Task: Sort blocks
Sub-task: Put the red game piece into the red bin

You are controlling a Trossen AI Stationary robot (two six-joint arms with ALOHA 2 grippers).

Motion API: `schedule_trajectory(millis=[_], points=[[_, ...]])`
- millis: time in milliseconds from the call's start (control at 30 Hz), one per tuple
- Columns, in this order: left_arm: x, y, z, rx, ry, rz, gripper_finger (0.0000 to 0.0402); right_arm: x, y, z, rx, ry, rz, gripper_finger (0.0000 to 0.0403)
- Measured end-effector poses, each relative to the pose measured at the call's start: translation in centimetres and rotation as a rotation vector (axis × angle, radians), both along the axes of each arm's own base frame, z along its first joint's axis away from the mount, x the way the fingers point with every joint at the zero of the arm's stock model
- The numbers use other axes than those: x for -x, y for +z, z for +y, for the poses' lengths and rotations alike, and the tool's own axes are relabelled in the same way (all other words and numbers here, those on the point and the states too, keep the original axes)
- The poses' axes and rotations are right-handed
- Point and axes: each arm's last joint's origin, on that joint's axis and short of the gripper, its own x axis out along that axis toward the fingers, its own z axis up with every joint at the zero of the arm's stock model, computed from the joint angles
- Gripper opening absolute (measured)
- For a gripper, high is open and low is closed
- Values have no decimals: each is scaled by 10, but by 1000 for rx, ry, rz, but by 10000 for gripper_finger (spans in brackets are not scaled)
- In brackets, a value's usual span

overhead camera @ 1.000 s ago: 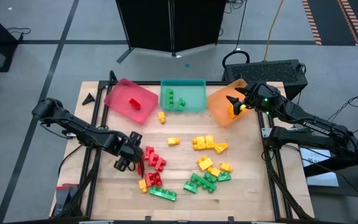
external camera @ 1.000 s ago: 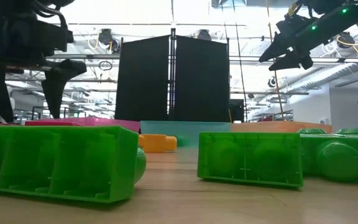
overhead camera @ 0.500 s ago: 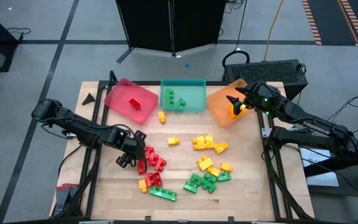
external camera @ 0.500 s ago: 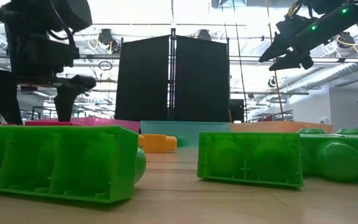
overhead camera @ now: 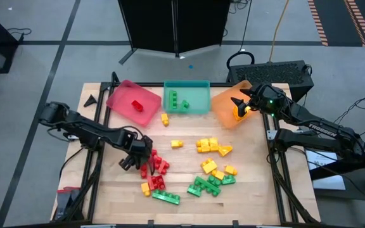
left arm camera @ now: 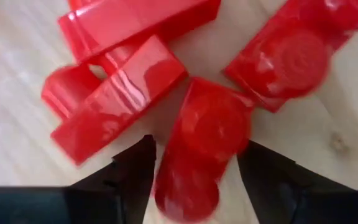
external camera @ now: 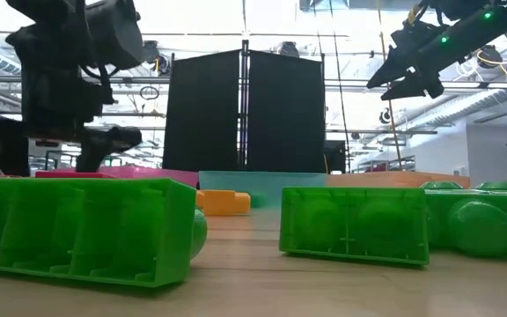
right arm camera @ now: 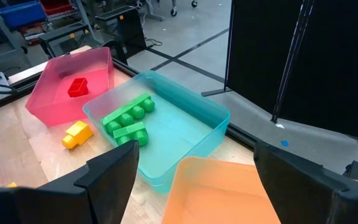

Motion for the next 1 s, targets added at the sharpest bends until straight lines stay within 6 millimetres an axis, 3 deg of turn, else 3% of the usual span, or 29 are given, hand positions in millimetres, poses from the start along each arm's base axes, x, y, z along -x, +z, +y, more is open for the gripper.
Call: schedule_trajectory(millis=[300, 567, 800, 1000], points=[[-8, -8, -2, -2, 4, 52, 142, 0, 0, 0, 0, 0, 0, 315], [-16, 4, -1, -55, 126, 18, 142, 0, 0, 0, 0, 0, 0, 315], [-25, 20, 5, -79, 349, 12, 142, 0, 0, 0, 0, 1, 0, 315], [-31, 40, 21, -66, 683, -84, 142, 0, 0, 0, 1, 1, 0, 315]])
